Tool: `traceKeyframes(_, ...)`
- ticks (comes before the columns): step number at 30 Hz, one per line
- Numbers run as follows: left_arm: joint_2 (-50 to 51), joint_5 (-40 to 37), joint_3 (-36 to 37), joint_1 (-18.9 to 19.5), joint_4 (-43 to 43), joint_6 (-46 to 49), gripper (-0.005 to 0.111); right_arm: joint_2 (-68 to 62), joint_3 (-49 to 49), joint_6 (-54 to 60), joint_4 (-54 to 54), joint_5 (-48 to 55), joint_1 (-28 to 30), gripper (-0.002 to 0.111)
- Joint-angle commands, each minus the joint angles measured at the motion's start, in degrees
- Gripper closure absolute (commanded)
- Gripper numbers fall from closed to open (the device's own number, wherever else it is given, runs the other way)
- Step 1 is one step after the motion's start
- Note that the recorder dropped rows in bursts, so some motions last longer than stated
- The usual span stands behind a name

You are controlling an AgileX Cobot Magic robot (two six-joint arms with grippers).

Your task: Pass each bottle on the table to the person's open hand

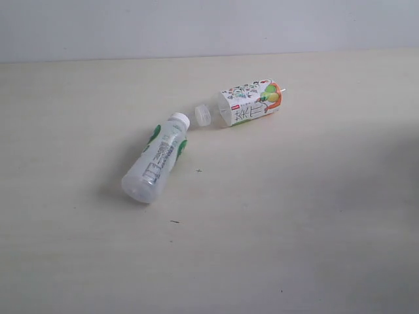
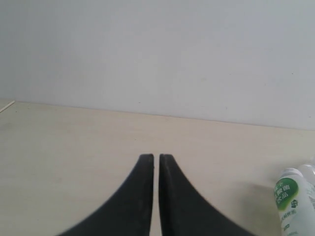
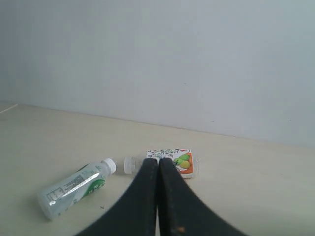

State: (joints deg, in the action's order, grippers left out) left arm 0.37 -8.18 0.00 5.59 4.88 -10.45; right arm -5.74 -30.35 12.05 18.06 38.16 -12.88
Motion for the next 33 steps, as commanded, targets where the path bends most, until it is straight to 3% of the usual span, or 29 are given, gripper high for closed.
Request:
traceKeyframes(1,-0.37,0.03,0.00,0.05,-0.19,-0.32,0.100,0.19,0.29,0.36,-1.07,0.16,0.19,0.108)
traceKeyframes(15,-0.37,0.03,0.00,0.05,-0.19,-0.32,0.100,0.29,7.23,0.36,-1.71,-1.55,0.19,0.108)
traceKeyframes(33,-0.37,0.03,0.00,0.05,-0.19,-0.32,0.100,0.29,7.36,0.24,-1.59,-1.71,0.19,0.108)
